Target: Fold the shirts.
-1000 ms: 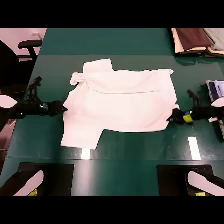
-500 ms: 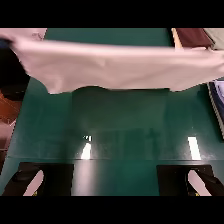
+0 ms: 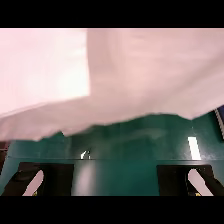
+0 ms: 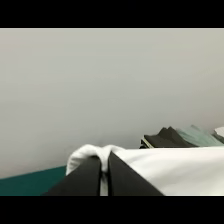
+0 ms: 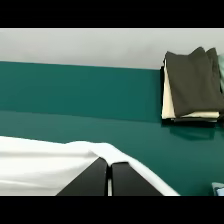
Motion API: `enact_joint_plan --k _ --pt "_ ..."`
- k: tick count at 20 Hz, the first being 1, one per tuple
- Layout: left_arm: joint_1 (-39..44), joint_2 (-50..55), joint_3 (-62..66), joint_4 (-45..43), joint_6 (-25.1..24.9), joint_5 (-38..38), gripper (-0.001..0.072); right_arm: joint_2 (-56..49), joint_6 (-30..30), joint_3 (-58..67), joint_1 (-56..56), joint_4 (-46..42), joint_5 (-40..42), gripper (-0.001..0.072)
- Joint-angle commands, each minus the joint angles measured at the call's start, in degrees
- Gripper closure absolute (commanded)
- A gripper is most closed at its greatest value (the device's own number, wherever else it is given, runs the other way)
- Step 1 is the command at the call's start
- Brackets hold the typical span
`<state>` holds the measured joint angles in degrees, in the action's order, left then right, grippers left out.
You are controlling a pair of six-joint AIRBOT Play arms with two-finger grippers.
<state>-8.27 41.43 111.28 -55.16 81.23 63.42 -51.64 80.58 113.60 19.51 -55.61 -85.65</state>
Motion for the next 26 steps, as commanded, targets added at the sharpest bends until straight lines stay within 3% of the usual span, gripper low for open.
enact_joint_plan --k 1,5,8,11,15,18,20,22,26 --pt "-0.1 6.2 -1.0 -1.1 1.5 9.5 0.0684 -7.3 4.8 3.2 -4.4 -3.1 -6.5 0.0701" --pt "0.0 17.9 -9.6 -0.5 1.5 15.6 0.0684 -15.6 8.5 -5.7 -15.6 -13.9 -9.1 0.07" --pt "2.6 26.6 -16.6 -2.2 0.8 15.0 0.0684 -23.3 8.6 -12.0 -21.0 -18.2 -8.5 0.07" --pt "7.5 37.1 -18.7 -9.4 -0.3 10.4 0.0683 -32.3 9.4 -14.4 -21.8 -18.0 -5.4 0.07" --pt "8.4 47.8 -18.7 -8.7 -0.3 -2.3 0.0682 -44.3 9.3 -8.3 -21.8 -17.9 -1.2 0.07" --pt "8.3 50.9 -18.7 -8.7 -0.3 -6.3 0.0682 -50.6 8.5 -1.1 -21.8 -17.8 0.4 0.0699" --pt "8.3 51.0 -18.7 -8.8 -1.1 -5.1 0.0682 -53.1 6.3 3.1 -21.8 -17.6 -0.4 0.0699" --pt "8.3 50.9 -18.8 -8.8 -1.9 0.9 0.0682 -53.1 5.3 2.8 -21.8 -17.6 -2.3 0.0699" --pt "8.4 50.9 -24.7 -8.8 -3.9 6.4 0.0682 -48.5 5.2 -10.0 -21.8 -18.2 -0.5 0.0699"
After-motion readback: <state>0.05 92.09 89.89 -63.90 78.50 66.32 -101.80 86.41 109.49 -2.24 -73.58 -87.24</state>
